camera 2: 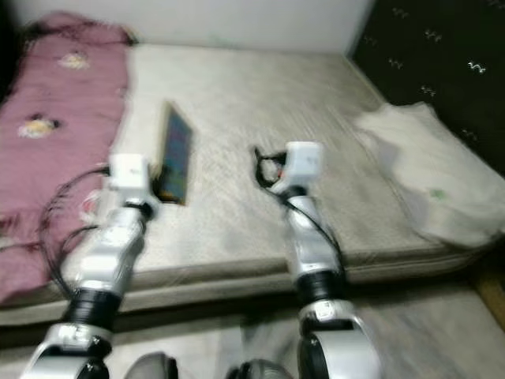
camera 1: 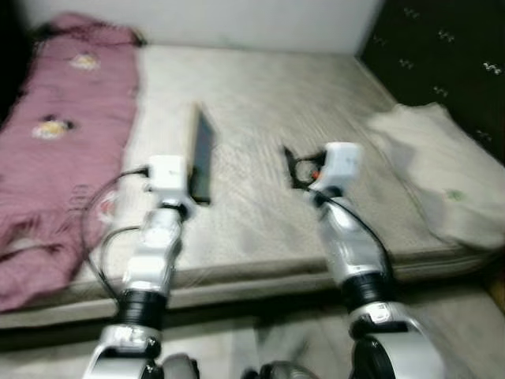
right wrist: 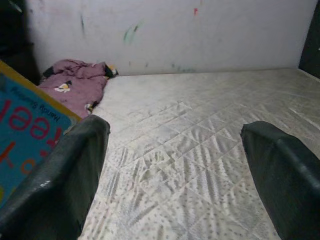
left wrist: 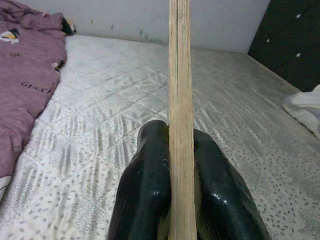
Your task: Clean up the room
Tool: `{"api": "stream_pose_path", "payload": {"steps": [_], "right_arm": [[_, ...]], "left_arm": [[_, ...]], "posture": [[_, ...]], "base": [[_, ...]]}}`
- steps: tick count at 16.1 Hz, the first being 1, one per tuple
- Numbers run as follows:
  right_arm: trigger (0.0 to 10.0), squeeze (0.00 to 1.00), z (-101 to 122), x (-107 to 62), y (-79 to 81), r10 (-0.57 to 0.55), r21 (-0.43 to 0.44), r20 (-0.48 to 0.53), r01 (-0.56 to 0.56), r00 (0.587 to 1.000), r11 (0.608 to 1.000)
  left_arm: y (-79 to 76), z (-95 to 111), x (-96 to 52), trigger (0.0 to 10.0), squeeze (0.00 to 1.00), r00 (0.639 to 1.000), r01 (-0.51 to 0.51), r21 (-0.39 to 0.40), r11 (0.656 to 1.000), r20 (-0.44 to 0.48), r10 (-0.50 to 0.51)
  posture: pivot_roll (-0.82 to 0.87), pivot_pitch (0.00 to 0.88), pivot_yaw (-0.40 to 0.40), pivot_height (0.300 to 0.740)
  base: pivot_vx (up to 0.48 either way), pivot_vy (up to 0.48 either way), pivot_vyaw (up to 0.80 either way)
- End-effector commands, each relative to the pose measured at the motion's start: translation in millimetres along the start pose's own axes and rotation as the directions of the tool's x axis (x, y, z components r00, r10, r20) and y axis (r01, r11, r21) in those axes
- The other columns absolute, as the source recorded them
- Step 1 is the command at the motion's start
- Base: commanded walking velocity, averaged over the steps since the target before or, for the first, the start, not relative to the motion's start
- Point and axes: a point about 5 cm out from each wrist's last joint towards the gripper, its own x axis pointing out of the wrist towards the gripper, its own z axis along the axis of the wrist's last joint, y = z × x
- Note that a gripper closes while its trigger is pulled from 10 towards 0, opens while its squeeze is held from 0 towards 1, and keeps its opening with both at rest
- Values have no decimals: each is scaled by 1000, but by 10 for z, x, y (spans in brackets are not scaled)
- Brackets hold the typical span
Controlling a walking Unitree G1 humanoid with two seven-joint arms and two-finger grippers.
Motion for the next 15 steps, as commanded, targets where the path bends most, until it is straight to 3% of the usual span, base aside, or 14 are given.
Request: {"api": "stream_pose_path", "payload": {"steps": [1, 5, 15], "right_arm": [[10000, 0, 47, 6, -95, -20, -15, 11, 21, 1000, 1000], [10000, 0, 47, 9, -100, -22, -13, 11, 22, 1000, 1000], [10000, 0, 55, 24, -105, -23, -14, 13, 23, 1000, 1000]], "left_arm": [[-67, 144, 36, 10000, 0, 998, 16, -10, 1000, 65, -16], [-74, 176, 32, 10000, 0, 995, 31, -32, 999, 93, -28], [-74, 196, 42, 10000, 0, 993, 36, -43, 998, 110, -31]], "posture": [[20, 0, -71, 740], [19, 0, -72, 740], [19, 0, -72, 740]], "base": [[0, 0, 0], [0, 0, 0], [403, 0, 0]]}}
